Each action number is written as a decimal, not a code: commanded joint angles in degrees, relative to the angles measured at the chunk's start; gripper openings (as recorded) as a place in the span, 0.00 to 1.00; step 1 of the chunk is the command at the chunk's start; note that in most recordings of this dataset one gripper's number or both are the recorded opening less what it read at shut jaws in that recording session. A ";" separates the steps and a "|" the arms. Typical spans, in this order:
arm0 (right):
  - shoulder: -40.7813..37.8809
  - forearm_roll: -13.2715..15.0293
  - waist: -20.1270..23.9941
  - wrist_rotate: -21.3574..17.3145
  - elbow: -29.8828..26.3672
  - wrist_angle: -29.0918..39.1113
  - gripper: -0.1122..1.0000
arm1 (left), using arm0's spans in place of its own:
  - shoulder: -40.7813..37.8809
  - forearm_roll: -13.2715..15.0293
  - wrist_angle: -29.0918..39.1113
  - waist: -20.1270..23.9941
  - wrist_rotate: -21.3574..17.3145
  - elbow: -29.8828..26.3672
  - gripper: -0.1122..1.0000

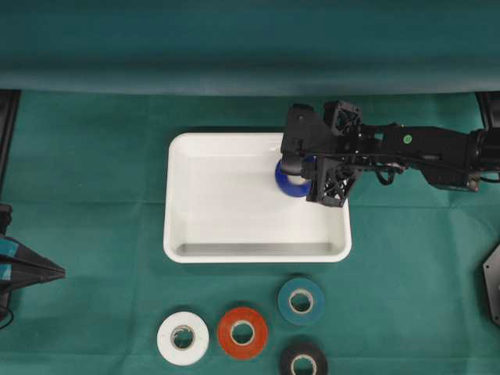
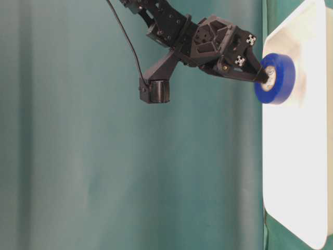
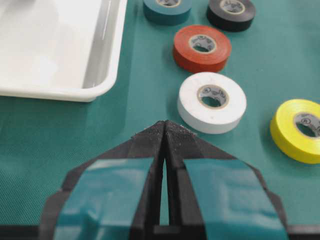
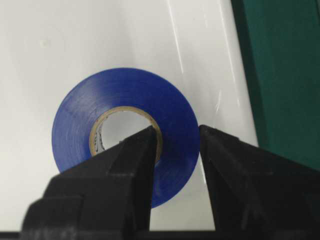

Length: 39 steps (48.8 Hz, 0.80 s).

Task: Put the tape into the white case with the right arm.
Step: 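Carry the blue roll into the white tray and set it down, then open the right gripper and withdraw it to the right side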

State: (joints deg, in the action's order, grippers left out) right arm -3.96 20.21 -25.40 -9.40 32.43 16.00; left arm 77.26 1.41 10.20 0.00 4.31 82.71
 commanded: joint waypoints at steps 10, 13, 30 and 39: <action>1.85 2.29 -0.26 -0.18 -0.44 -0.97 0.11 | -0.44 0.09 -0.53 0.18 -0.09 -0.70 0.10; 1.85 2.29 -0.44 -0.18 -0.26 -0.97 0.11 | -0.44 0.09 -0.53 0.18 -0.09 -0.70 0.10; 1.85 2.64 -0.70 -0.44 0.00 -0.88 0.32 | -0.44 0.09 -0.53 0.18 -0.09 -0.70 0.10; 2.11 2.64 -0.70 -0.35 0.09 -0.88 0.71 | -0.44 0.09 -0.53 0.18 -0.09 -0.70 0.10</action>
State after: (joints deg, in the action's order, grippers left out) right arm -3.87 22.68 -26.02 -9.76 32.96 15.47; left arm 77.26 1.49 10.20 0.09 4.22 82.71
